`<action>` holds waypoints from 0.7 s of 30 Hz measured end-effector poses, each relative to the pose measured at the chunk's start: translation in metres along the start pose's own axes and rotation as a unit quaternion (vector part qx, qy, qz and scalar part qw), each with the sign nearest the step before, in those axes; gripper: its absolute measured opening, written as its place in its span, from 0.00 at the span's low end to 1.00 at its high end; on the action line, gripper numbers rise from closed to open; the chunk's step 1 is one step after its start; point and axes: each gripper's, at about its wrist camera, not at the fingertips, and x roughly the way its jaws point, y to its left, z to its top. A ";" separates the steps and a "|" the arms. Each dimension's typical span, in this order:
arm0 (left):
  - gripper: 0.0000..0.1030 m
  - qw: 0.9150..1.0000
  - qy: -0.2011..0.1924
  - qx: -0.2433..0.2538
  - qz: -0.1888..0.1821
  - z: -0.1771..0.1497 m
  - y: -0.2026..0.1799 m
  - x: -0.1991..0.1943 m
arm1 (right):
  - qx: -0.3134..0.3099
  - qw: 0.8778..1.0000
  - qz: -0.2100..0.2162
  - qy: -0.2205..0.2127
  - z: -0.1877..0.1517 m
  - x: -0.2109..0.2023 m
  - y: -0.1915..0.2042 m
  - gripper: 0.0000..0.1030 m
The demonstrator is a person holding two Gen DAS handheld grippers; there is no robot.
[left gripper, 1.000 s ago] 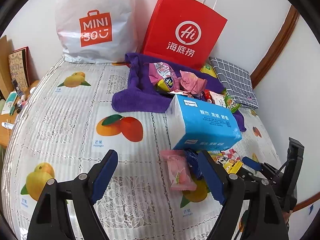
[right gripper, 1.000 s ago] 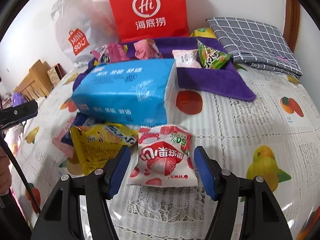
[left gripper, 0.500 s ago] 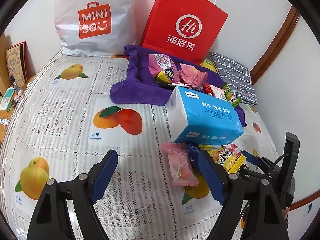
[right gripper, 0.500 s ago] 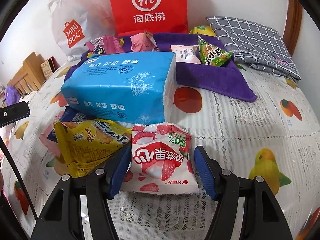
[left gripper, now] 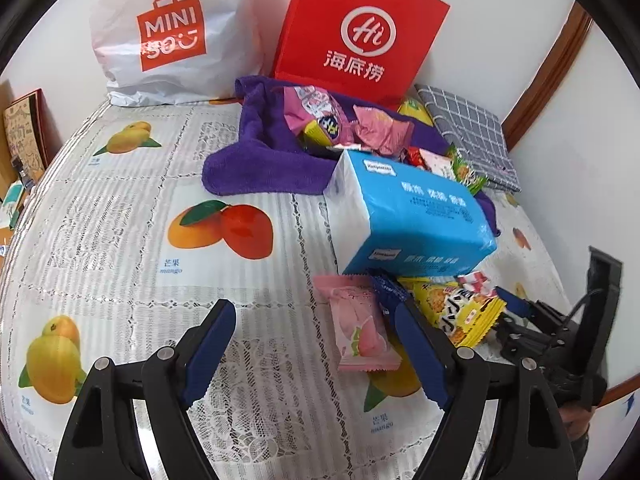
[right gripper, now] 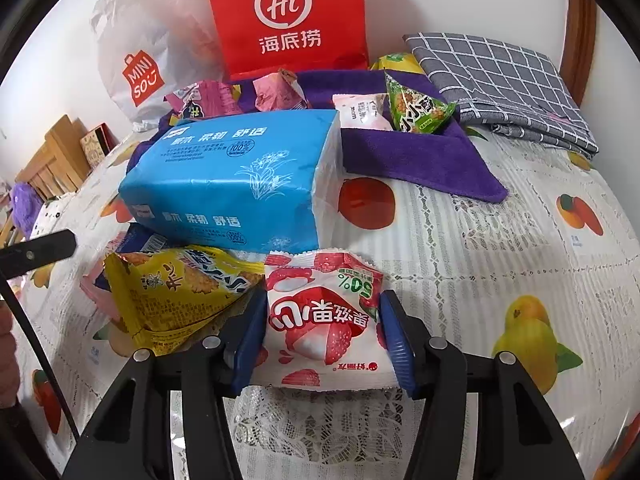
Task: Organize snacks
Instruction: 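Grasp the pink candy packet with the left gripper while the right grasps the white-red strawberry bag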
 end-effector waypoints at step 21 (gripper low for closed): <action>0.77 0.997 0.039 0.053 0.040 -0.001 -0.025 0.039 | 0.005 0.999 0.030 -0.039 -0.005 -0.042 -0.017 0.54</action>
